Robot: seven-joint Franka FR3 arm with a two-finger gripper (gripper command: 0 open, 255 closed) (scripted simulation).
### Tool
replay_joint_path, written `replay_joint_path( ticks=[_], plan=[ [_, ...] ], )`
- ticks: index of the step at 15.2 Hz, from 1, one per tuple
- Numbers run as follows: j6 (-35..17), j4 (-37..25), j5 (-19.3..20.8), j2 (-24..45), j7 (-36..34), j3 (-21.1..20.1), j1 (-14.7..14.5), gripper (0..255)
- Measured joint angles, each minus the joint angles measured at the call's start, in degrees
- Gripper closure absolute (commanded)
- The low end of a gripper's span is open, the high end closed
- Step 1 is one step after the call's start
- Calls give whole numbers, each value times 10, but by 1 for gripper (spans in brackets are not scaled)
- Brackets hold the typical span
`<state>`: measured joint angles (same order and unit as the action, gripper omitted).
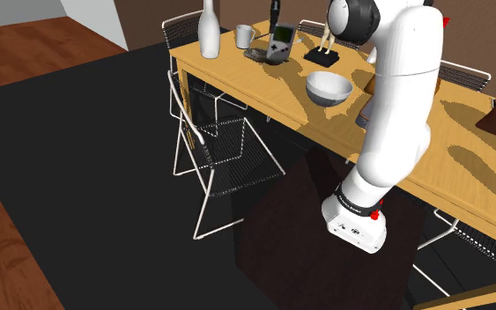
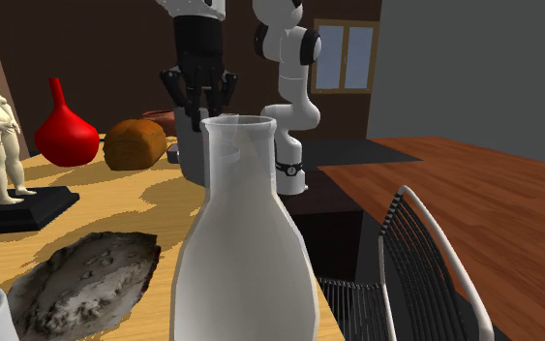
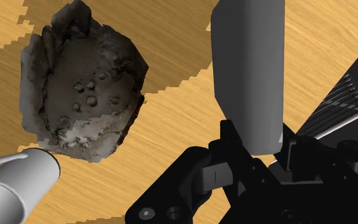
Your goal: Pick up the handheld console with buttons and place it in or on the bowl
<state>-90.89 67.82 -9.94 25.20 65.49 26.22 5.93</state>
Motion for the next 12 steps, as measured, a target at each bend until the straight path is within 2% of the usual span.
replay_joint_path(
  ticks=[9, 12],
  plan=[
    [95, -134, -16, 39, 0, -2, 29, 255],
    [135, -200, -26, 64, -2, -5, 45, 255]
  ],
)
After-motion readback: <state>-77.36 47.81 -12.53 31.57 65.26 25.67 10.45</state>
